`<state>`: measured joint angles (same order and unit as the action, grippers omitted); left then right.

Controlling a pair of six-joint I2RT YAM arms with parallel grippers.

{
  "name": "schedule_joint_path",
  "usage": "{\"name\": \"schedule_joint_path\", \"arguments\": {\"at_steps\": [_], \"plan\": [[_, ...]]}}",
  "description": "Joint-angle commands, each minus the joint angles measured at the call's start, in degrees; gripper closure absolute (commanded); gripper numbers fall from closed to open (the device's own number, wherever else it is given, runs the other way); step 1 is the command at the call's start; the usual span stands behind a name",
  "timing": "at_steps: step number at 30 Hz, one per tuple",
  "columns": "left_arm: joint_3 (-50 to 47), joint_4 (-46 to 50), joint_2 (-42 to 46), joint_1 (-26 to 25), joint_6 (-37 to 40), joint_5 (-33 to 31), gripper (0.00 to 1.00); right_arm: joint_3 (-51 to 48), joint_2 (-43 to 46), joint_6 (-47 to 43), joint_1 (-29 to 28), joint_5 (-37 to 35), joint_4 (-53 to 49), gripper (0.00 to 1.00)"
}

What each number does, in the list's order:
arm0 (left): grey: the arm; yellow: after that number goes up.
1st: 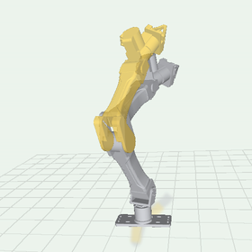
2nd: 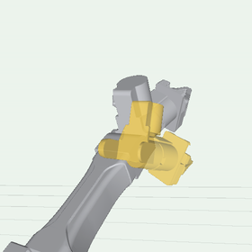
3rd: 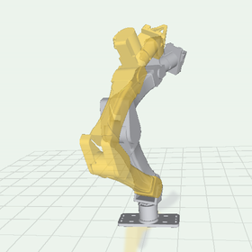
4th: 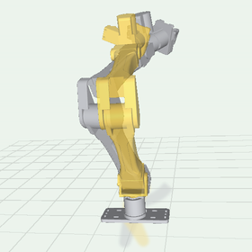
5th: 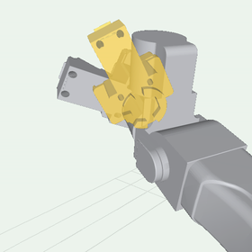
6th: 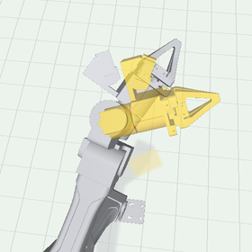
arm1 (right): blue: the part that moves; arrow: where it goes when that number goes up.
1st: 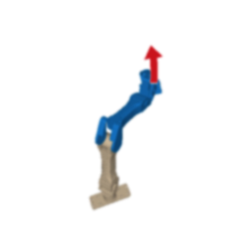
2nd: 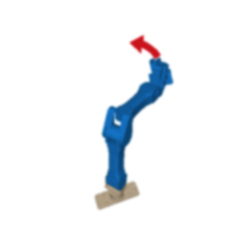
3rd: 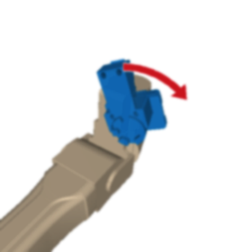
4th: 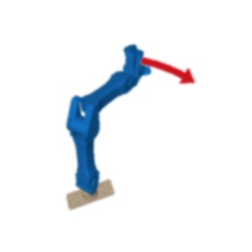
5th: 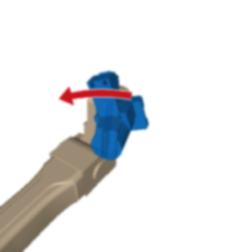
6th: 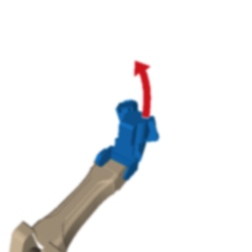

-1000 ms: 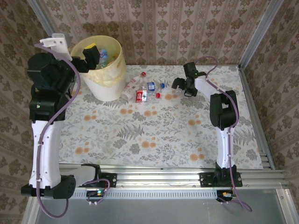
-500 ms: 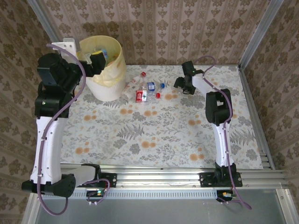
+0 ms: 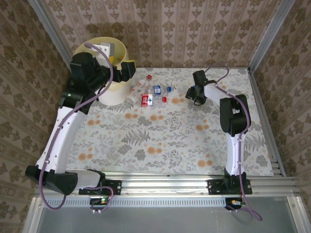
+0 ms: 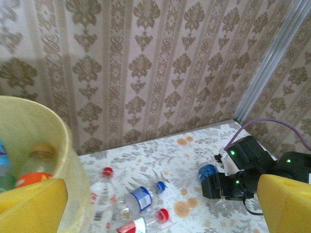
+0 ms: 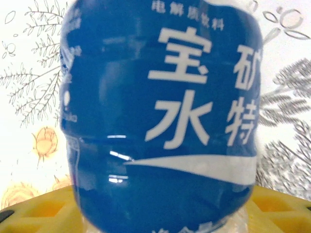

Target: Throw the plastic bottles in the bin

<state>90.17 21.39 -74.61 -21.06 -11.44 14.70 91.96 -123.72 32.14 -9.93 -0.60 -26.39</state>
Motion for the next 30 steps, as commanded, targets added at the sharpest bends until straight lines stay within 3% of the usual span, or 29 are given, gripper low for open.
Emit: {"name": "schedule_joint_path", "arguments": {"at_steps": [1, 13, 23, 30], "plan": [[-1.8, -6.4, -1.6, -1.1, -4.6, 4.1, 0.00, -4.2, 6.7, -0.6, 0.1, 1.0, 5.6, 0.42], [-4.4, -11.1, -9.3, -4.7, -10.8, 5.7, 0.00, -19.7, 27.9, -4.0, -1.7, 5.1, 17.1, 0.45], [-2.6, -12.9, -14.1, -9.9, -10.4, 7.3, 0.00, -25.8, 41.2, -11.9, -7.2, 7.6, 22.6, 0.45], [-2.6, -14.0, -15.3, -10.9, -11.5, 7.6, 0.00, -28.4, 47.7, -14.0, -8.9, 8.6, 23.7, 0.46]]}}
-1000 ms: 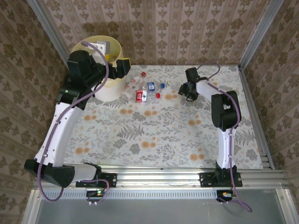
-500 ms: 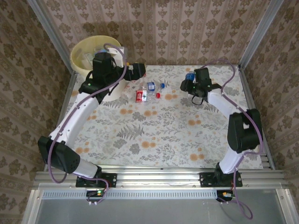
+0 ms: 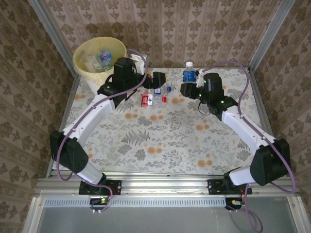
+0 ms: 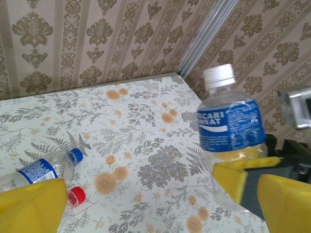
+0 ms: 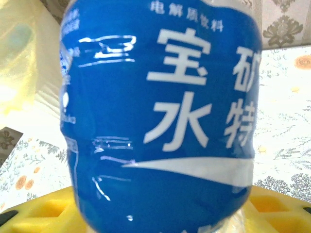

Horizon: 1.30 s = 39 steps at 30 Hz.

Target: Throw the plastic bottles in the bin

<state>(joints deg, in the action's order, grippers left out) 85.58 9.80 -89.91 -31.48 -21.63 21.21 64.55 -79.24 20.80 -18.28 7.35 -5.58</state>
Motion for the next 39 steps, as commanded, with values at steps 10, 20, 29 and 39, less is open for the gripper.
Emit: {"name": "schedule_joint_path", "arguments": {"at_steps": [10, 20, 29, 39], "plan": [[0.5, -9.1, 0.2, -1.3, -4.6, 10.4, 0.00, -4.7, 8.7, -8.4, -4.0, 1.6, 5.4, 0.46], [-4.3, -17.4, 1.4, -3.0, -6.7, 18.2, 0.00, -5.5, 10.4, -10.2, -5.2, 2.4, 6.1, 0.46], [-2.9, -19.7, -2.3, -5.9, -9.3, 21.0, 0.00, -5.0, 9.2, -10.7, -6.5, 2.3, 6.6, 0.47], [-0.4, -15.4, -6.4, -7.5, -9.0, 18.7, 0.00, -4.7, 9.7, -11.5, -8.8, 3.0, 6.9, 0.48]]}}
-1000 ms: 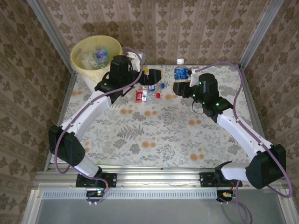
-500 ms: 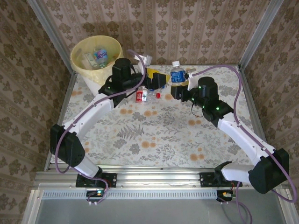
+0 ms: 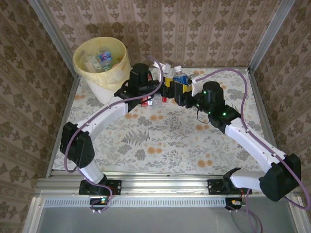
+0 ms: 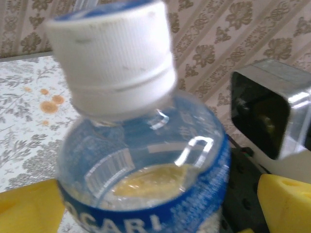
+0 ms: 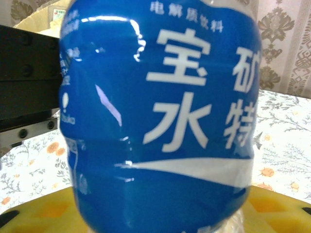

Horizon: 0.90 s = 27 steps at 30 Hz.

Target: Throw the plastic bottles in the bin

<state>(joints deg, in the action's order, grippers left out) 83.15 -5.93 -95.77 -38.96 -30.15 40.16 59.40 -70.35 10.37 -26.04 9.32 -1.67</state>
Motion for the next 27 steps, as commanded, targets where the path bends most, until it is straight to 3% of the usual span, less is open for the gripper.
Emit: {"name": "schedule_joint_path", "arguments": {"at_steps": [1, 9, 27], "plan": [[2.0, -0.2, -0.6, -0.1, -1.1, -0.3, 0.00, 0.2, 1.0, -1.2, -1.5, 1.0, 3.0, 0.48], [2.4, -1.8, -2.1, -0.4, -3.1, 0.4, 0.03, -2.1, 1.7, -0.7, -3.3, 0.8, 4.6, 0.48], [1.4, -1.1, -1.0, -0.4, -2.4, -0.1, 0.45, -3.2, 2.0, -1.1, -3.4, 1.5, 5.8, 0.45]]}}
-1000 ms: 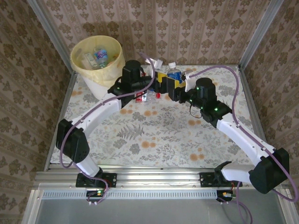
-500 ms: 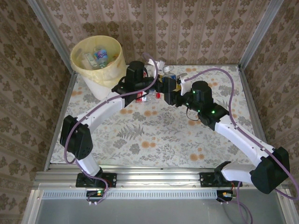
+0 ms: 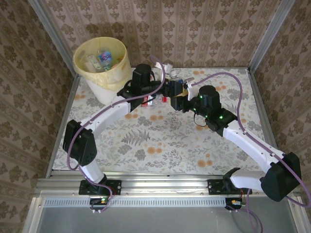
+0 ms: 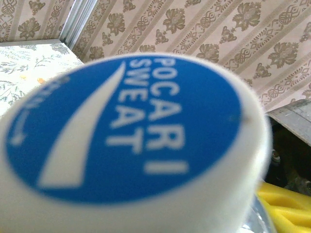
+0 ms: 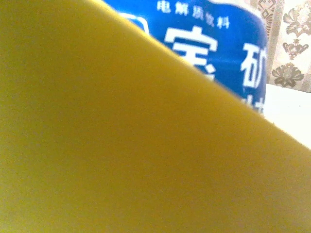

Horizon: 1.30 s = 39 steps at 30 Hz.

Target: Throw the plastic bottles in the bin

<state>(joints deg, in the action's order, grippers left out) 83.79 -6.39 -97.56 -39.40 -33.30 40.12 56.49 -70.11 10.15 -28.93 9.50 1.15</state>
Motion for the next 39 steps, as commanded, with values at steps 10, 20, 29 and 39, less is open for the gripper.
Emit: {"name": "schedule_joint_path", "arguments": {"at_steps": [10, 20, 29, 39], "plan": [[0.1, -2.0, 1.3, 0.0, 0.7, 1.0, 0.57, -0.1, 1.7, -1.2, -0.5, 1.4, 2.8, 0.42], [-1.1, -1.3, 2.9, 0.1, 1.6, 0.5, 0.60, -0.2, 1.9, -1.4, -0.5, 1.4, 2.7, 0.41], [-1.7, -0.8, 3.4, 0.6, 1.7, 0.3, 0.63, -0.6, 2.6, -0.8, -0.5, 1.2, 3.1, 0.33], [-3.7, -0.4, 5.4, 2.5, 1.8, -0.8, 0.65, -1.8, 4.7, -1.7, -0.4, -1.4, 2.2, 0.00]]}}
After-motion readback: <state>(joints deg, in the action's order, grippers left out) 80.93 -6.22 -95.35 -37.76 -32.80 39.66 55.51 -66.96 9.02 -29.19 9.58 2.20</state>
